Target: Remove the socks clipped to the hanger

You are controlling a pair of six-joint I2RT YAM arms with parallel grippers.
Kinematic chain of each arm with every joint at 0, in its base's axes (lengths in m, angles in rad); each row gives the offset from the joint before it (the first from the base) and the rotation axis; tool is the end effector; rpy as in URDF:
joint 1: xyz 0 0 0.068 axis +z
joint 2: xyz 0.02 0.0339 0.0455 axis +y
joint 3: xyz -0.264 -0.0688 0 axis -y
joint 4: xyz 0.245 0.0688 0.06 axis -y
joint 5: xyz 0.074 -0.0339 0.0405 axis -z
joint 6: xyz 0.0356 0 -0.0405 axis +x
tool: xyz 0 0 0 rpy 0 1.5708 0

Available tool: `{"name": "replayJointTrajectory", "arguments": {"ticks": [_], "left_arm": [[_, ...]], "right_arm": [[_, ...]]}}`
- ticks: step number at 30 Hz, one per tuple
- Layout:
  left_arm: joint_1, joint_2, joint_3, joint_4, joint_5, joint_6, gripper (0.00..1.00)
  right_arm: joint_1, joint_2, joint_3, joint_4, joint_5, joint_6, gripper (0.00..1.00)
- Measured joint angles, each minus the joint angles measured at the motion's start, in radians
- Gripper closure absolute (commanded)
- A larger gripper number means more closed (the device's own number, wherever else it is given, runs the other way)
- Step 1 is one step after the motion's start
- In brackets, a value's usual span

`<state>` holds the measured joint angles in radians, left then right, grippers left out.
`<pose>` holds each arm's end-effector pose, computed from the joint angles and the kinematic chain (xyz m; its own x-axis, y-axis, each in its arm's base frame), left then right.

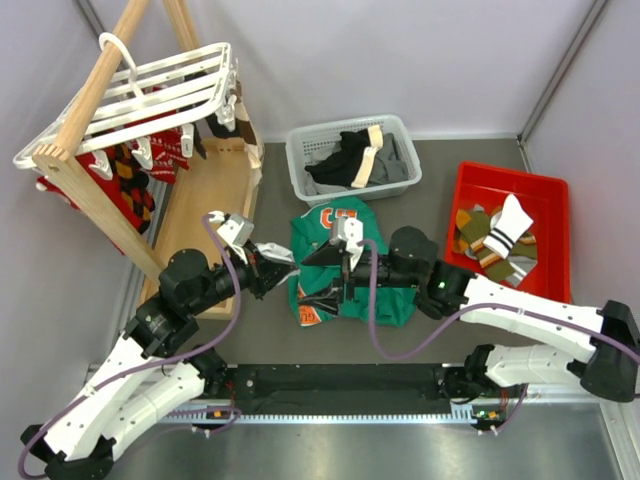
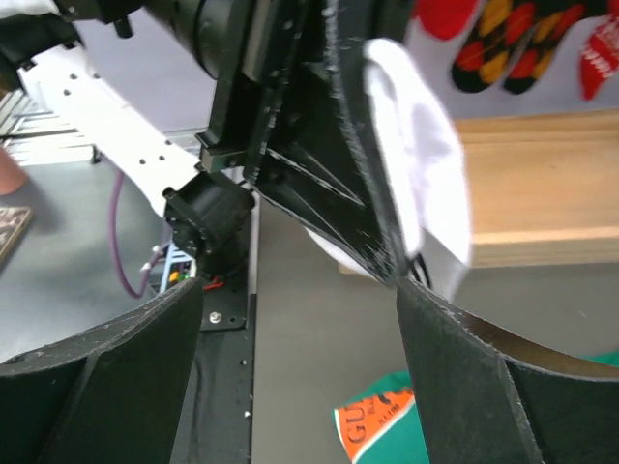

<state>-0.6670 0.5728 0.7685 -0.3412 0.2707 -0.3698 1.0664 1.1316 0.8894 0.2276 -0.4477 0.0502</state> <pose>0.0994 -0.0903 0.3474 -0.3968 -0.1308 -0.9085 0.7085 0.5857 -0.3938 0.1151 0.2404 0.3504 -0.0571 -0.0099 -0.9983 -0.9968 0.0573 0.0565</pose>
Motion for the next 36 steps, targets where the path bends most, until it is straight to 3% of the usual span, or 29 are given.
{"name": "replayJointTrajectory", "arguments": {"ticks": [10, 19, 27, 36], "left_arm": [[0.020, 0.006, 0.000, -0.018, -0.054, 0.026, 1.00], [0.032, 0.053, 0.023, -0.026, -0.067, 0.110, 1.00], [0.032, 0.082, 0.050, -0.018, -0.047, 0.134, 1.00], [0.002, 0.077, 0.071, -0.004, 0.056, 0.129, 1.00]], "right_arm": [[0.047, 0.180, 0.100, 0.076, -0.039, -0.002, 0.20], [0.053, 0.220, 0.114, 0.103, -0.009, -0.010, 0.21], [0.070, 0.171, 0.114, 0.014, 0.096, -0.077, 0.21], [0.049, 0.084, 0.115, -0.148, 0.377, -0.155, 0.17]]}}
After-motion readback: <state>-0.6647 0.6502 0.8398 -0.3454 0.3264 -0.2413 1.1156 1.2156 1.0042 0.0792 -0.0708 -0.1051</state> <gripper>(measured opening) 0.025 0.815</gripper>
